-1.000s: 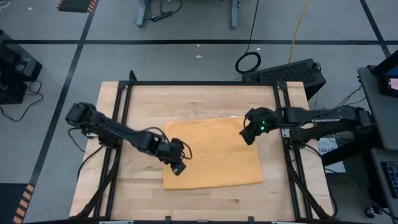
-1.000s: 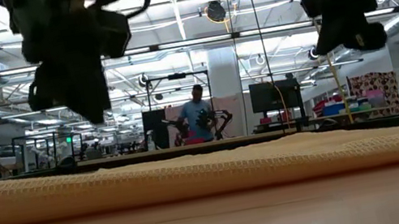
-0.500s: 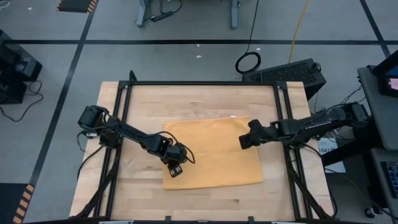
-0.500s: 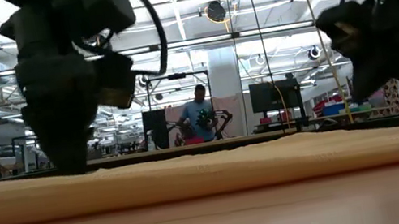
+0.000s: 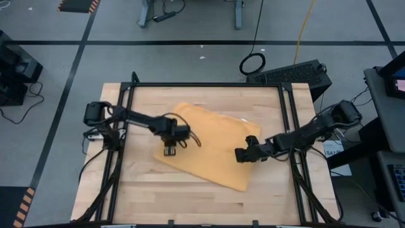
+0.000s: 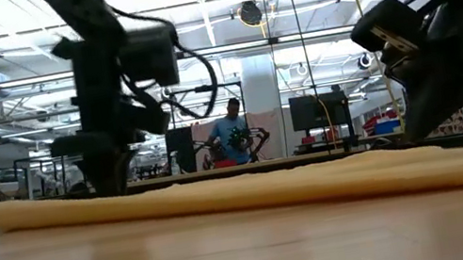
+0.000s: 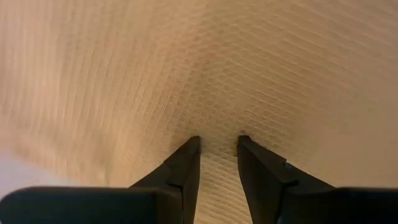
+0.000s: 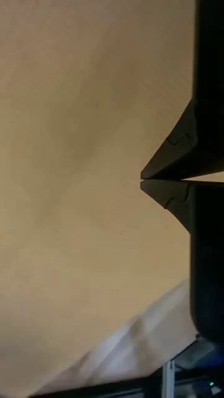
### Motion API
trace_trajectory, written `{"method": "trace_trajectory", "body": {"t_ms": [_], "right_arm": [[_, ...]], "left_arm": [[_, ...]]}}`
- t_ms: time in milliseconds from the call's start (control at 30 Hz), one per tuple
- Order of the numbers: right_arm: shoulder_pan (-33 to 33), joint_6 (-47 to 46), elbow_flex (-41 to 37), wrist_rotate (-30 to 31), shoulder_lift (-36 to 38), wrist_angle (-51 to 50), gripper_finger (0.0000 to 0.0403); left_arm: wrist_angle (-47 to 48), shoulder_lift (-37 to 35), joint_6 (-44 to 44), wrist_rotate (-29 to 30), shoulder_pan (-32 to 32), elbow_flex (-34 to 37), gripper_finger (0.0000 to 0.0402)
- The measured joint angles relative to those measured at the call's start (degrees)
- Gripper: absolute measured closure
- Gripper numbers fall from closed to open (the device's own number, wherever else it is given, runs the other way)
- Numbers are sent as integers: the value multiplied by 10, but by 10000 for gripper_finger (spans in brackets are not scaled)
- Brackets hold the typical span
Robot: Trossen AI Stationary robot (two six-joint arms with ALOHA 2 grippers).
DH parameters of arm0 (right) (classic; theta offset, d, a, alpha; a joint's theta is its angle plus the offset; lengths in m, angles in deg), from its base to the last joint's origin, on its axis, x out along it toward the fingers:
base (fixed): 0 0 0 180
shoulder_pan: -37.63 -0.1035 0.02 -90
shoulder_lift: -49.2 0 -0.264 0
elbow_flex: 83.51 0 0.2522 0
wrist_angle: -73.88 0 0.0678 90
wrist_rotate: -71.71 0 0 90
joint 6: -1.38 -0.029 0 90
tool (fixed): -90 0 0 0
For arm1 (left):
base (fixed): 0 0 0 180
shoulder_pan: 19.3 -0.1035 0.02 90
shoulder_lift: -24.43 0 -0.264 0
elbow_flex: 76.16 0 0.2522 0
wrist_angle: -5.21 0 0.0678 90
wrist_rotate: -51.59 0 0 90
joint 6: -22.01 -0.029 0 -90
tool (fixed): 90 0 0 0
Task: Roll towel
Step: Roll the yellow towel
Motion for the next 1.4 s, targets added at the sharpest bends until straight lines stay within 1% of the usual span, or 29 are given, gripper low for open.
{"method": "trace_trajectory", "body": {"t_ms": [67,167,267,333,433,533,567,667,767,833,933,1033,1133,1233,1333,1400], "right_arm": [[-12,-19,16,26,-15,3,402],[-22,-35,37,68,-19,-5,403],[-20,-30,59,78,-15,-40,403],[-13,-20,73,82,-8,-67,403],[-1,-7,96,83,3,-100,403],[30,17,130,54,20,-117,403],[42,43,145,50,29,-129,403],[87,141,203,34,44,-180,403],[137,240,256,7,43,-281,403],[170,301,279,-19,38,-322,403],[213,385,279,-66,32,-360,403],[248,441,261,-93,23,-361,403],[272,471,237,-125,4,-361,403],[278,470,215,-128,-16,-363,403],[272,451,189,-126,-40,-337,403],[266,426,176,-126,-57,-312,403]], "left_arm": [[30,-7,-18,15,-27,-14,291],[67,-25,-21,19,-60,-49,291],[113,-50,8,16,-81,-76,291],[123,-73,50,-7,-88,-85,291],[125,-120,140,-74,-83,-87,291],[119,-154,241,-138,-59,-76,291],[117,-163,270,-148,-46,-71,291],[107,-182,333,-149,-1,-58,291],[89,-180,392,-149,47,-54,291],[82,-173,438,-149,75,-53,291],[32,-153,496,-157,113,-46,291],[-16,-129,547,-177,137,-30,291],[-5,-99,576,-177,154,-23,291],[-9,-74,578,-171,163,-24,291],[-11,-45,552,-156,165,-24,291],[-1,-24,522,-134,164,-24,291]]}}
